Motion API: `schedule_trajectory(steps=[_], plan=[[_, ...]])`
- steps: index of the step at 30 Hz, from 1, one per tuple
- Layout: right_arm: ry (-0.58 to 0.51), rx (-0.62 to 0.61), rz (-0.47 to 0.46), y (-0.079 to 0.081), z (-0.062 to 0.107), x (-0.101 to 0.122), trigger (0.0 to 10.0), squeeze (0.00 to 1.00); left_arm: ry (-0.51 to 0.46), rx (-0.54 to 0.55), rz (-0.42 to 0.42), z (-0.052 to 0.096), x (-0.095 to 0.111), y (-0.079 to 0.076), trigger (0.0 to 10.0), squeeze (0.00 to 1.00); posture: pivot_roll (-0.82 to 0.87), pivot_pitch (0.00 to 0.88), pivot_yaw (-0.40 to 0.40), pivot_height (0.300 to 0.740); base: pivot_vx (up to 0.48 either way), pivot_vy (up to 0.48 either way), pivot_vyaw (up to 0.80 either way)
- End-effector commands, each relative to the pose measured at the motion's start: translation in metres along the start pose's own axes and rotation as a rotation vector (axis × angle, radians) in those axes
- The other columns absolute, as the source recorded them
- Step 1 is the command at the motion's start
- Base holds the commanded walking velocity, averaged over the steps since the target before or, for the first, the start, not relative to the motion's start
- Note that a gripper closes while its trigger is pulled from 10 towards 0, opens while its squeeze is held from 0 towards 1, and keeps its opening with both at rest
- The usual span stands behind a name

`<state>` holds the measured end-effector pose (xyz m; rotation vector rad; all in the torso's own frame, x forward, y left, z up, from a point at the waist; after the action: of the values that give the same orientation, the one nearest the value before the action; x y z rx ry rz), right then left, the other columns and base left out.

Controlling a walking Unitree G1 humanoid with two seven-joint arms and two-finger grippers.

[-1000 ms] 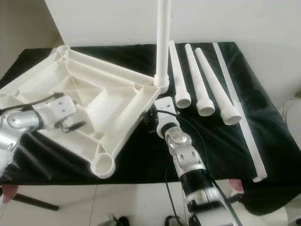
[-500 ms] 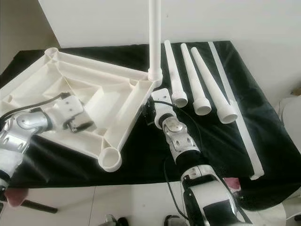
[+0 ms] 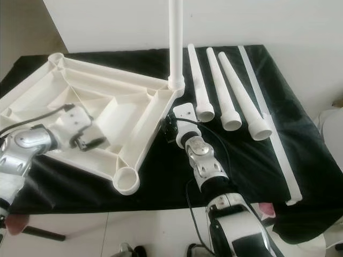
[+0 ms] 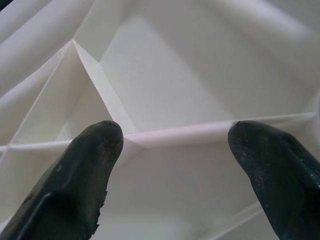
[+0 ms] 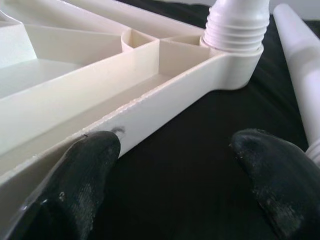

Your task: Building children table

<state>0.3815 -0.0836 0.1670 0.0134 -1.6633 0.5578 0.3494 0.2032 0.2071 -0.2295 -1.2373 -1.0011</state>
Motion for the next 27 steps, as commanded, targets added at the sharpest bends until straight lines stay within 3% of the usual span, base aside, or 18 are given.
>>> schedule_trajectory(steps=[1, 5, 8, 16, 19, 22, 27], plan=[[-0.009, 0.008, 0.006, 0.0, 0.004, -0.001, 10.0, 0.0, -0.041, -0.058, 0.014, 0.009, 0.011, 0.003, 10.0, 0.0, -0.11, 0.179, 0.063, 0.74, 0.0, 0.0, 0.0], [-0.061, -0.041, 0.02, -0.018, 0.018, 0.0, 10.0, 0.0, -0.097, -0.075, 0.081, 0.024, 0.019, 0.015, 10.0, 0.0, -0.11, 0.179, 0.067, 0.74, 0.0, 0.0, 0.0], [-0.105, -0.066, 0.034, -0.022, 0.025, 0.004, 10.0, 0.0, -0.092, -0.09, 0.105, 0.028, 0.017, 0.016, 10.0, 0.0, -0.11, 0.178, 0.069, 0.74, 0.0, 0.0, 0.0], [-0.222, -0.052, -0.007, -0.02, 0.054, 0.021, 10.0, 0.0, 0.015, -0.183, 0.145, 0.038, -0.006, 0.005, 10.0, 0.0, -0.1, 0.178, 0.073, 0.74, 0.0, 0.0, 0.0], [-0.225, -0.048, -0.011, -0.019, 0.056, 0.022, 10.0, 0.0, 0.041, -0.185, 0.151, 0.039, -0.011, 0.004, 10.0, 0.0, -0.11, 0.179, 0.074, 0.74, 0.0, 0.0, 0.0], [-0.22, -0.046, -0.01, -0.02, 0.064, 0.023, 10.0, 0.0, 0.122, -0.213, 0.176, 0.041, -0.03, -0.002, 10.0, 0.0, -0.11, 0.18, 0.08, 0.74, 0.0, 0.0, 0.0], [-0.209, -0.052, -0.001, -0.023, 0.069, 0.022, 10.0, 0.0, 0.143, -0.229, 0.213, 0.042, -0.036, -0.005, 10.0, 0.0, -0.11, 0.18, 0.084, 0.74, 0.0, 0.0, 0.0]])
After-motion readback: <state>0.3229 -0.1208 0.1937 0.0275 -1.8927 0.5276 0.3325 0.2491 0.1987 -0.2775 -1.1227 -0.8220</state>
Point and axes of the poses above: a point about 5 cm out from each wrist's last joint towards the gripper, its own z axis pointing back from the gripper into the wrist, its own x axis along the axis of the wrist's last joint, y = z × x, the point moved 1 cm from there along -z, pointing out of the wrist towards the gripper, and after that the axes turned 10 degrees about z, right-handed, at the moved point
